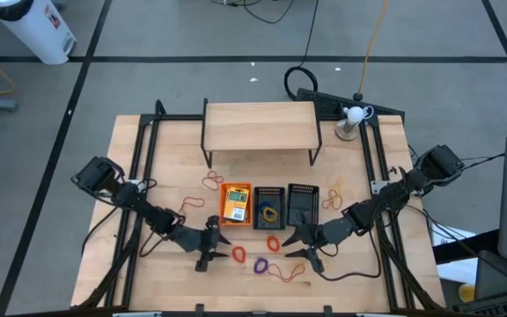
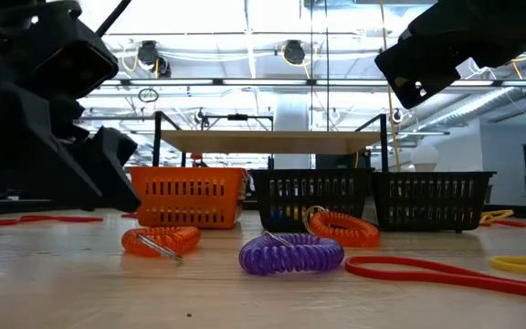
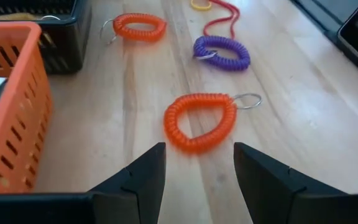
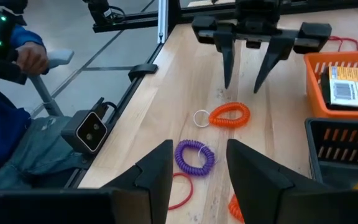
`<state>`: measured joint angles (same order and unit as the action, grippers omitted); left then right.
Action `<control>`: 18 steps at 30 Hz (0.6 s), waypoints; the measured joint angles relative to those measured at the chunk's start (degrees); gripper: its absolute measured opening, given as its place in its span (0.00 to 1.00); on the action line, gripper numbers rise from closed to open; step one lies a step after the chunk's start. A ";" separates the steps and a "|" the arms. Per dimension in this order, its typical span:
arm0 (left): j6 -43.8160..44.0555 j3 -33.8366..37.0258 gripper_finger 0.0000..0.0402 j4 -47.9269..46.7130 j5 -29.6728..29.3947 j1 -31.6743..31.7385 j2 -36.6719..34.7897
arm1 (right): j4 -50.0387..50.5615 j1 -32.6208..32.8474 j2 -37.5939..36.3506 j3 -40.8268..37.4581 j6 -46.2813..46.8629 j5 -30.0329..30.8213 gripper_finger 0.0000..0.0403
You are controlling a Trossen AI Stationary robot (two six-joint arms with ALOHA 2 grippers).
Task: Pick & Place Office Desk Supplies
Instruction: Put the orange spring keychain into the left black bin
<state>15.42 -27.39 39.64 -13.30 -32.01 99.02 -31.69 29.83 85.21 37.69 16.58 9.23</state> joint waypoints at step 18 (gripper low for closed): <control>-5.42 1.16 0.45 9.68 1.87 1.40 2.58 | -0.43 -1.47 -0.02 0.00 -1.01 -0.02 0.35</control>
<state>10.00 -26.23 49.32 -11.43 -30.61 101.61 -32.12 28.36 85.19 37.69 15.57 9.21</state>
